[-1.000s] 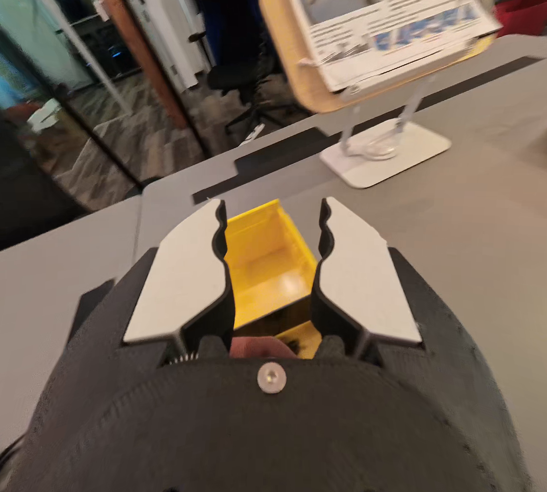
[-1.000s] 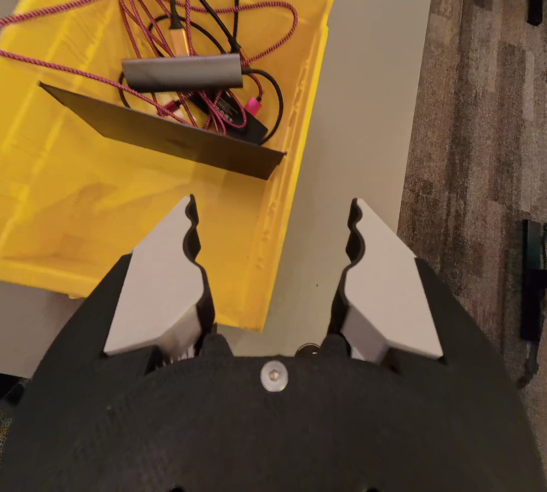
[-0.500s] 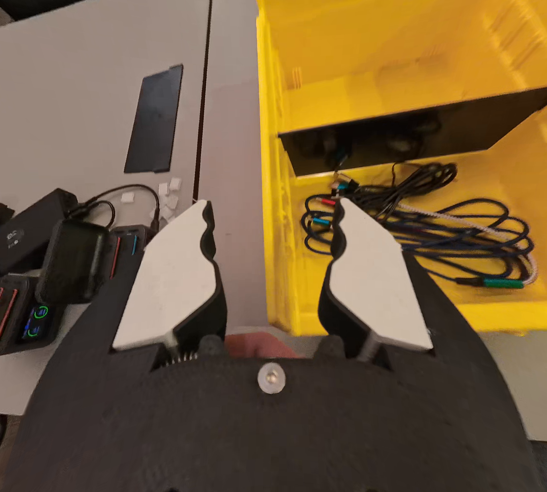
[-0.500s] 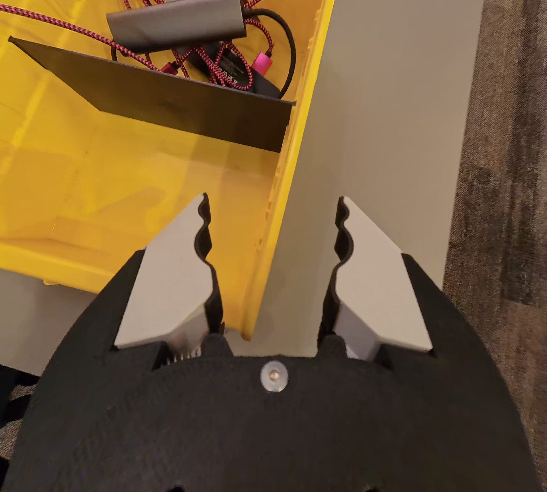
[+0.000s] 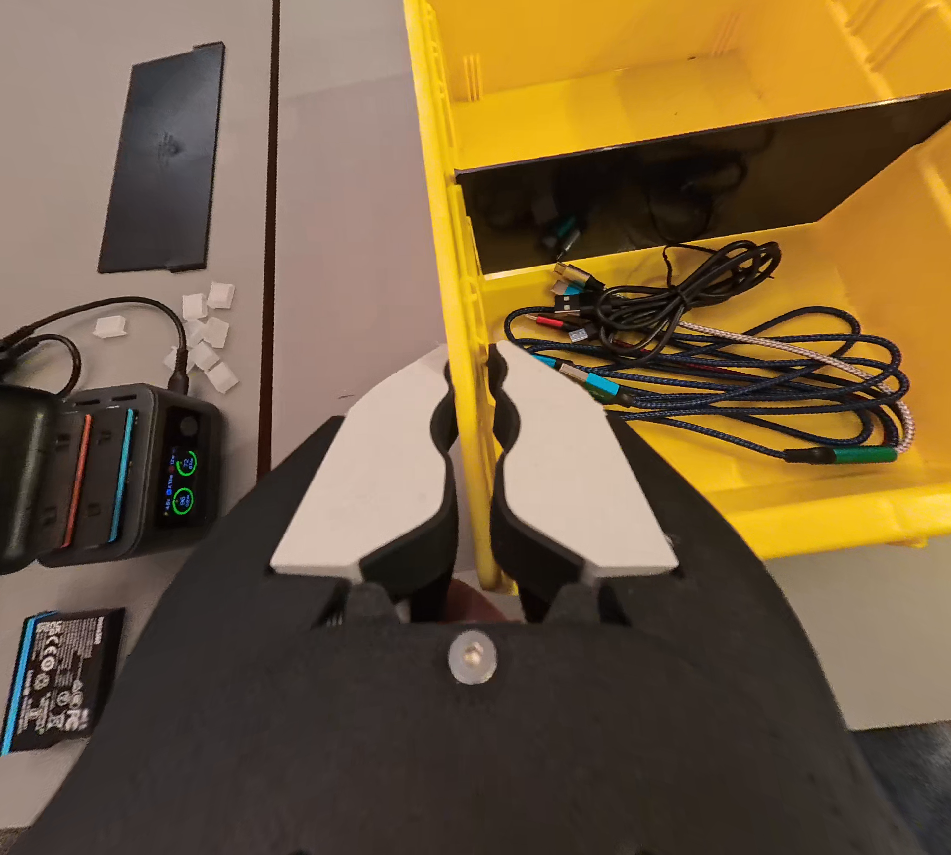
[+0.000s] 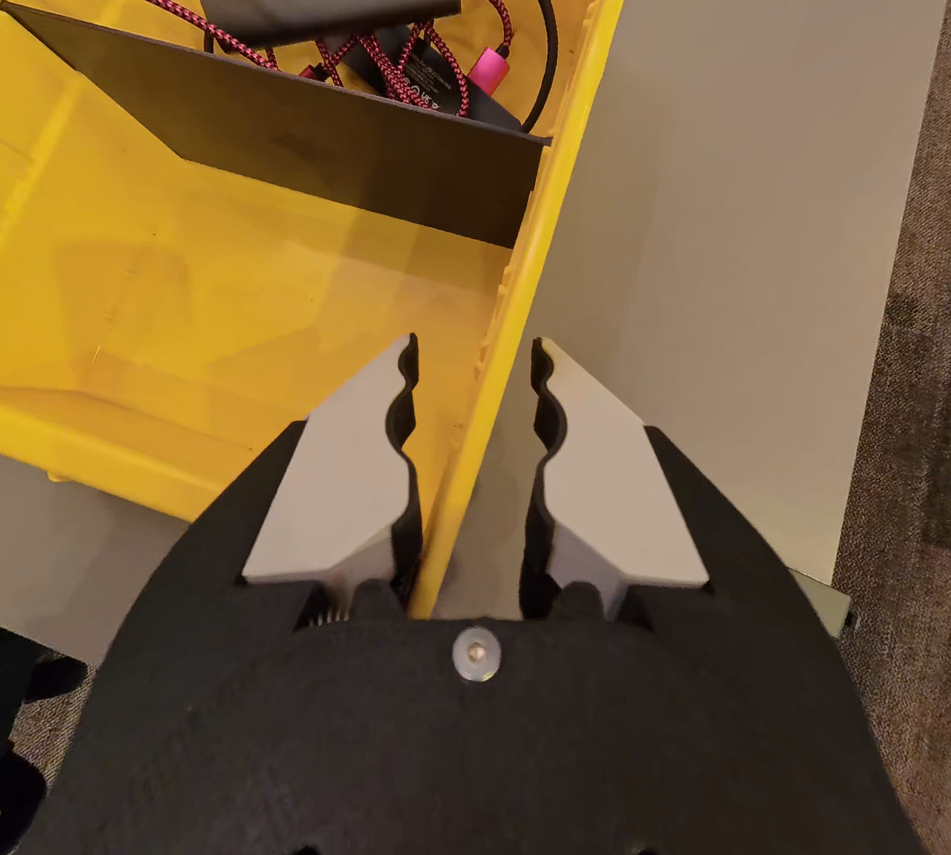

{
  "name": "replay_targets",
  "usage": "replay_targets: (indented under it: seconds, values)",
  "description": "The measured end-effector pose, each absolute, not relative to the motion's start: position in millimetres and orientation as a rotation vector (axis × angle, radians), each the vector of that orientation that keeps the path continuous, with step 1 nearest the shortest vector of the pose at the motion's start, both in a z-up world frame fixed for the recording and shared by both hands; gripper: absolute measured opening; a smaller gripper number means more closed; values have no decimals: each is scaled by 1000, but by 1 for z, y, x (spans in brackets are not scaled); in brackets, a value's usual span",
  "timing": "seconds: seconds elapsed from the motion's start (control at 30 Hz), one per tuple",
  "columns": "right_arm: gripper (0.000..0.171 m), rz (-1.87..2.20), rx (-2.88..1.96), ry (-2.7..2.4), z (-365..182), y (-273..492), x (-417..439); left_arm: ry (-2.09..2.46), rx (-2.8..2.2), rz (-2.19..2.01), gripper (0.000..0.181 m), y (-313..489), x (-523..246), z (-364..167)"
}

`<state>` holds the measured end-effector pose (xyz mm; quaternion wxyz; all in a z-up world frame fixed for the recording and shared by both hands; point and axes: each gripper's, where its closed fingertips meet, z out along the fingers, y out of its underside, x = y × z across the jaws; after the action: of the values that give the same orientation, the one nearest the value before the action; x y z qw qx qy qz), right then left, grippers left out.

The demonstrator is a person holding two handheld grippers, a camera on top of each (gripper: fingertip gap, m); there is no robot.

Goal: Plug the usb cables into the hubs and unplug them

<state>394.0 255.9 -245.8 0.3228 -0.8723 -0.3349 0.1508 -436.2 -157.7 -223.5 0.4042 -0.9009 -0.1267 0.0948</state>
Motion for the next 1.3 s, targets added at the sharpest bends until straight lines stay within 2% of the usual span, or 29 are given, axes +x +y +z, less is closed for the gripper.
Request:
replay_targets:
  seconds: [0.1,0.17,0.3,0.47,0.53,0.57,0.67,0.7,0.77,0.87,1.0,1.3]
  values:
    - [32,403,-2272,-878,-244,255,393,-311,-2274,193,6,-155,-430,-224]
    - [17,401,-2254,-875,-241,255,393,-301,-2272,199,6,-153,-428,-224]
    - [6,312,-2239,-841,-241,258,398,-290,-2253,176,6,-151,-424,-224]
    - [4,321,-2224,-816,-241,251,396,-203,-2237,95,11,-145,-408,-224]
    - [5,323,-2218,-830,-241,247,393,-190,-2276,41,35,-143,-400,-234]
    - [7,315,-2215,-840,-241,245,393,-186,-2270,38,36,-140,-398,-234]
    - [19,304,-2209,-872,-239,240,390,-169,-2288,90,25,-137,-399,-235]
    - [19,295,-2204,-880,-238,239,389,-171,-2299,117,13,-138,-402,-237]
    - [14,287,-2197,-878,-237,241,390,-159,-2300,157,8,-137,-404,-238]
    - [7,294,-2199,-869,-238,243,391,-165,-2295,161,6,-136,-403,-238]
    - [6,291,-2197,-842,-238,244,391,-183,-2280,147,5,-135,-402,-237]
    - [12,303,-2189,-855,-238,233,380,-207,-2246,114,4,-133,-395,-235]
